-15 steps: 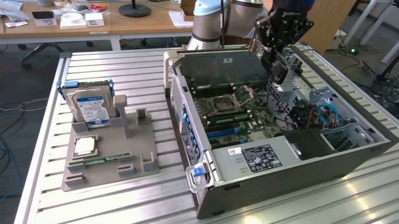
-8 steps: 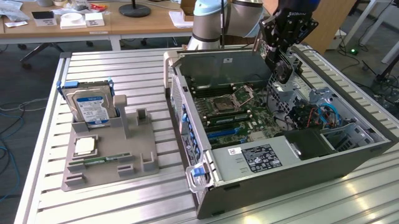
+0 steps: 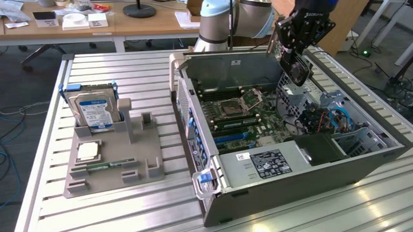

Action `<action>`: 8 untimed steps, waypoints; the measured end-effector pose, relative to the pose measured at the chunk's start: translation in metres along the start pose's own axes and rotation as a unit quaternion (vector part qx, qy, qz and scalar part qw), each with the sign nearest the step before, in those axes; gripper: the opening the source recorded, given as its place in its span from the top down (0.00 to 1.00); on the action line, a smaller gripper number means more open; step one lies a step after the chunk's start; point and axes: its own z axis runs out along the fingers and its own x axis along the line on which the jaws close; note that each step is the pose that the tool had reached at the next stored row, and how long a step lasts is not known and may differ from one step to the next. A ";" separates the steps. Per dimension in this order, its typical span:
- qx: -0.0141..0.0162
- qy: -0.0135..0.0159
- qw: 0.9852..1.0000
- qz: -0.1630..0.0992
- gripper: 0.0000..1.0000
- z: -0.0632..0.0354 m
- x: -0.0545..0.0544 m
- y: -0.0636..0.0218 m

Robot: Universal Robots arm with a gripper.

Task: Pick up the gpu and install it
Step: 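Pick up the gpu and move the gpu toward the slot, then insert the gpu into the slot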

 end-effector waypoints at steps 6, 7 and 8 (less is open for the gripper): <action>0.000 0.000 1.000 0.000 0.74 0.0000 0.000 0.0000; 0.000 0.000 1.000 0.000 0.74 0.0000 0.000 0.0000; 0.000 0.000 1.000 0.000 0.74 0.0000 0.000 0.0000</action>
